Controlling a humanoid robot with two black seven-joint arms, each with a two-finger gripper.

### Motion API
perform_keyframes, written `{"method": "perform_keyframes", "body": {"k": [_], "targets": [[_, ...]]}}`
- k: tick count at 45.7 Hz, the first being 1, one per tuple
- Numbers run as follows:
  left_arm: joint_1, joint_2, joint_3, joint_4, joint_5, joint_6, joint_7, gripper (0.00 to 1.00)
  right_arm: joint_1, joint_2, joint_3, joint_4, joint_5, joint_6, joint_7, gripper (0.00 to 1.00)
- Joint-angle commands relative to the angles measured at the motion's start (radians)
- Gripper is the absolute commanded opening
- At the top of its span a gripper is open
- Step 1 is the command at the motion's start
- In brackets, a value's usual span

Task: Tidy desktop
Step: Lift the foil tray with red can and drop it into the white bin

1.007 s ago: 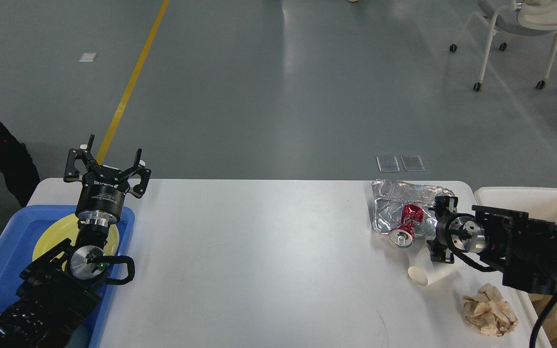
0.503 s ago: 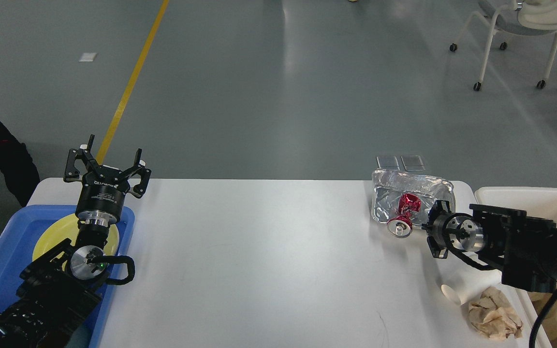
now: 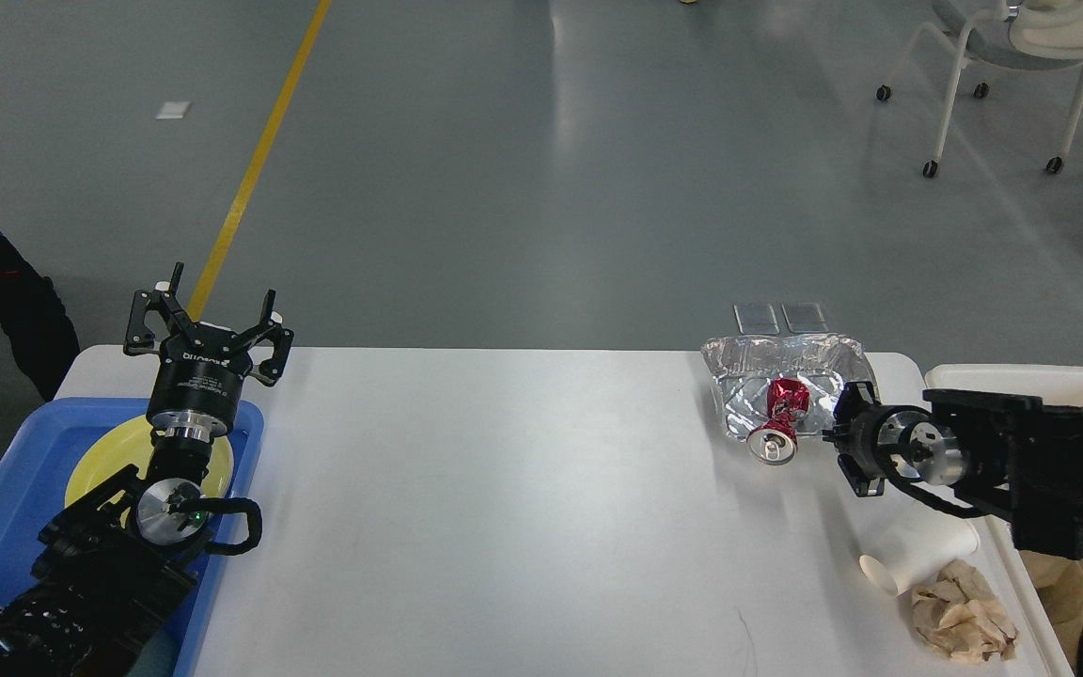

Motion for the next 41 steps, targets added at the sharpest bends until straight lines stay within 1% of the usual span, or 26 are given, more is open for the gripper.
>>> {"method": "perform_keyframes", "body": {"k": [1,4,6,9,11,14,18,20,24,28,32,35,41], "targets": [[0.0,0.0,0.0,0.0,0.0,0.0,0.0,0.97,0.228,-0.115,-0.206,0.212,-0.145,0.125,0.019,0.0],[0.0,0.001,0.0,0.0,0.0,0.0,0.0,0.97,0.391,-0.165,-0.321,0.321,-0.227,0.234,0.049,0.0],[0.0,0.001,0.0,0.0,0.0,0.0,0.0,0.97,0.532,-0.201,-0.393,0.402,-0.297,0.348,0.081,0.0],[0.0,0.001,-0.001,0.0,0.0,0.001,0.0,0.97,0.695,-0.235,-0.455,0.485,-0.382,0.493,0.111,0.0],[0.0,0.001,-0.001,0.0,0.0,0.0,0.0,0.97,0.793,-0.248,-0.481,0.531,-0.418,0.584,0.118,0.0],[0.0,0.001,-0.001,0.0,0.001,0.0,0.0,0.97,0.916,-0.254,-0.498,0.588,-0.452,0.693,0.118,0.0],[0.0,0.001,-0.001,0.0,0.0,0.0,0.0,0.97,1.04,-0.252,-0.504,0.675,-0.477,0.787,0.112,0.0],[0.0,0.001,-0.001,0.0,0.0,0.0,0.0,0.97,1.092,-0.248,-0.505,0.724,-0.495,0.805,0.109,0.0],[0.0,0.001,-0.001,0.0,0.0,0.0,0.0,0.97,1.16,-0.231,-0.518,0.816,-0.532,0.807,0.102,0.0],[0.0,0.001,-0.001,0.0,0.0,0.0,0.0,0.97,1.162,-0.223,-0.547,0.829,-0.56,0.792,0.098,0.0],[0.0,0.001,-0.001,0.0,0.0,0.0,0.0,0.97,1.136,-0.228,-0.608,0.785,-0.598,0.753,0.098,0.0],[0.0,0.001,-0.001,0.0,0.001,0.0,0.0,0.97,1.073,-0.251,-0.646,0.737,-0.624,0.719,0.099,0.0],[0.0,0.001,-0.001,0.0,0.0,0.0,0.0,0.97,0.899,-0.349,-0.637,0.553,-0.632,0.709,0.101,0.0]]}}
